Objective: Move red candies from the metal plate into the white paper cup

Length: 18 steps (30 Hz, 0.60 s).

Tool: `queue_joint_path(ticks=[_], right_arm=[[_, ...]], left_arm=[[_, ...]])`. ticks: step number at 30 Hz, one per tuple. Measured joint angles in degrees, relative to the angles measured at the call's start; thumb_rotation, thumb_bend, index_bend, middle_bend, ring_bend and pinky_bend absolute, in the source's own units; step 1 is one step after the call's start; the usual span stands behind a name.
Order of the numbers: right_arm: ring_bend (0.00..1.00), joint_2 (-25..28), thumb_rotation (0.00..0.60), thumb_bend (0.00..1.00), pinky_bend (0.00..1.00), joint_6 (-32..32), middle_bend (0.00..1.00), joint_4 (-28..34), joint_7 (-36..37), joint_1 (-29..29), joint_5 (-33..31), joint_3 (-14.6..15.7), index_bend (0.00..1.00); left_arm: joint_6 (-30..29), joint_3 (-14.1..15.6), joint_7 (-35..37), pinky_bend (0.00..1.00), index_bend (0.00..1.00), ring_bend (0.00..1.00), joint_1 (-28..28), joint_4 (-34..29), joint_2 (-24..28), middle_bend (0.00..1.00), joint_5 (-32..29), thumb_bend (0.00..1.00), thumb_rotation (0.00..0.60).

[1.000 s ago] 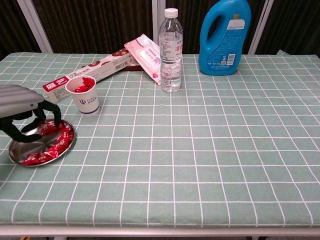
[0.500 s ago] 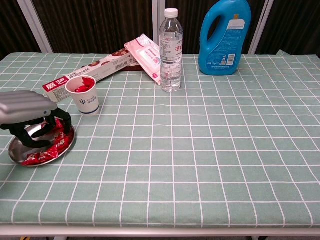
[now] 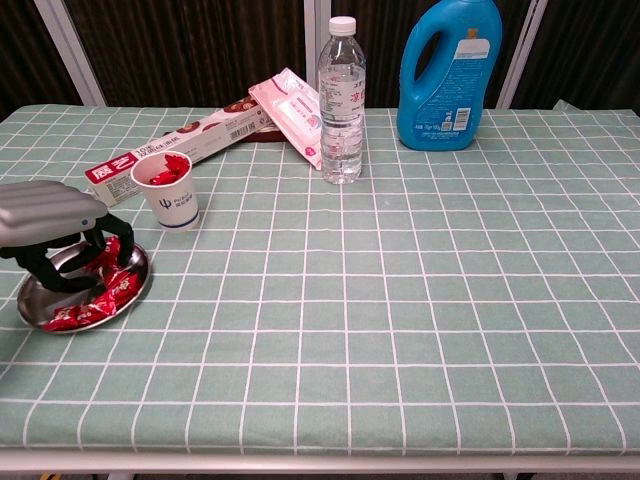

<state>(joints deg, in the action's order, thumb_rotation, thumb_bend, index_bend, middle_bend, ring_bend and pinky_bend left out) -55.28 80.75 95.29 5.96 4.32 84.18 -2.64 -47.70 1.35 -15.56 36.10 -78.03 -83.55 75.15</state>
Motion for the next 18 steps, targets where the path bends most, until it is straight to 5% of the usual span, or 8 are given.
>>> queue_joint_path(ticks=[18], right_arm=[[0.09, 0.1, 0.6, 0.09, 0.43, -0.1, 0.14, 0.2, -0.1, 0.0, -0.2, -0.1, 0.02]], left_arm=[[-1.6, -0.3, 5.1, 1.0, 0.59, 0.99, -0.7, 5.8, -3.5, 0.84, 2.1, 0.38, 0.6]])
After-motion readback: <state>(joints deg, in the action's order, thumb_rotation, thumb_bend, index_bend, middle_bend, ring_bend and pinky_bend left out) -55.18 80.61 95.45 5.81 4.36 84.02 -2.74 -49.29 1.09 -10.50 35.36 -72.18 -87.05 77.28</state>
